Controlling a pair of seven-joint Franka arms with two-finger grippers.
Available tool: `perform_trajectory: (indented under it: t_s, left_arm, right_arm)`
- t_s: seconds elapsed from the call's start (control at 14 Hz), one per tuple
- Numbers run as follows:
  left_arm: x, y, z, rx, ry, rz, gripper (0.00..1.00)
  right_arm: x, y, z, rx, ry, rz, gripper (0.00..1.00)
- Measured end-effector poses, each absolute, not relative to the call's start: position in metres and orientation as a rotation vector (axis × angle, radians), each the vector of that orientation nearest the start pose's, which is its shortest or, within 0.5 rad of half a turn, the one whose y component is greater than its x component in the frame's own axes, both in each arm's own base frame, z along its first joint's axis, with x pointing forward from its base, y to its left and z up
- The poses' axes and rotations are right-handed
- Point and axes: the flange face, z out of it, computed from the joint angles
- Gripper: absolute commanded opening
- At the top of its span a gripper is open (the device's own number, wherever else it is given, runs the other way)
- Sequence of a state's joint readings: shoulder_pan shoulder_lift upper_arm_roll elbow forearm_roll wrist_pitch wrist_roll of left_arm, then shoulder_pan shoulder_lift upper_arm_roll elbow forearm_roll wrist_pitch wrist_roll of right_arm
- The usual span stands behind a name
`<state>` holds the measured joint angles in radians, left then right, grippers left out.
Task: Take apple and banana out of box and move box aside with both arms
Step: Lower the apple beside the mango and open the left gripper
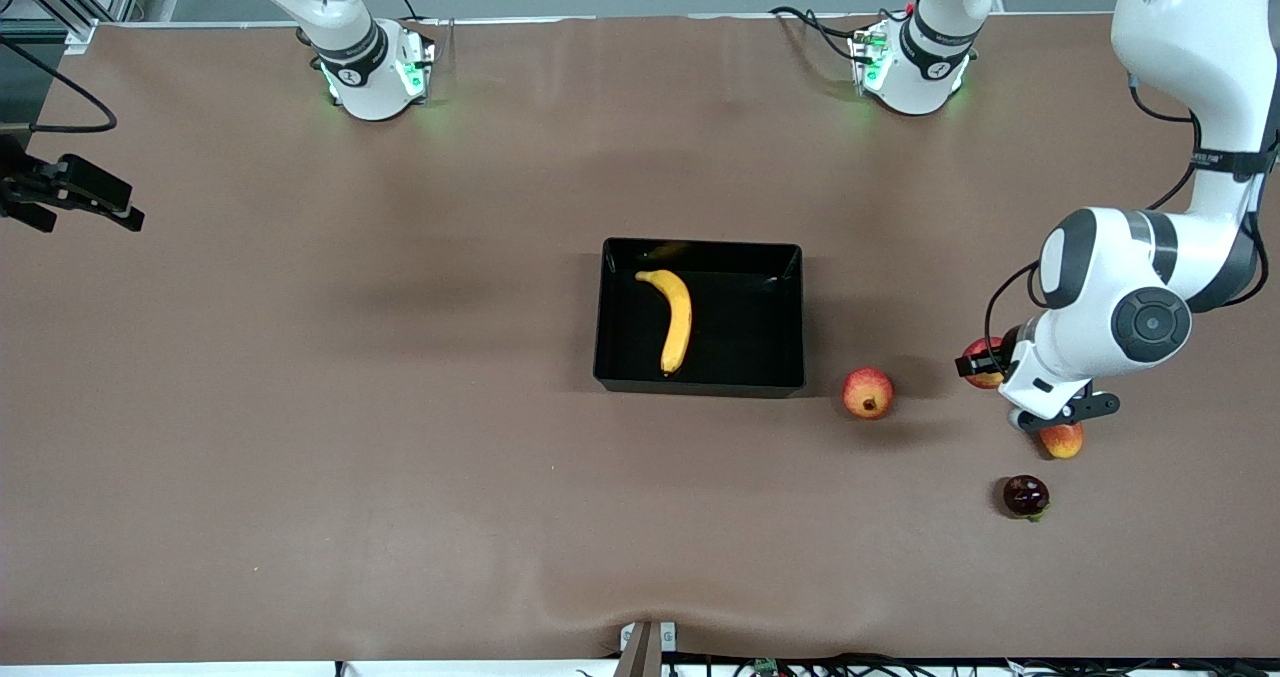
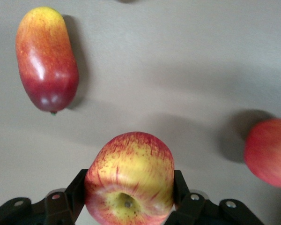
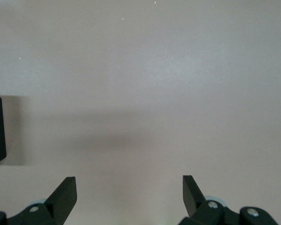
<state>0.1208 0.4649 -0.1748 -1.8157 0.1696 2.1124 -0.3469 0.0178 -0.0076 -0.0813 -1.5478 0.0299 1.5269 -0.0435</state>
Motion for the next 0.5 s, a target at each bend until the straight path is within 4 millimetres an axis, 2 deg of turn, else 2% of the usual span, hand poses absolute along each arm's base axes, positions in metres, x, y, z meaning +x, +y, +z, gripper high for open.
perform_trajectory:
  t_s: [0.14,0.5]
  left_arm:
    - [0.630,-0.008,0.258,-3.037,-0.316,0.224,0.00]
    - [0.630,0.006,0.229,-3.057,-0.292,0.234,0.00]
  right_arm:
    - [0.547,-0.032,0.636,-3.110,0.029,0.018,1.00]
    - [0.547,-0.032,0.636,-3.110,0.029,0.019,1.00]
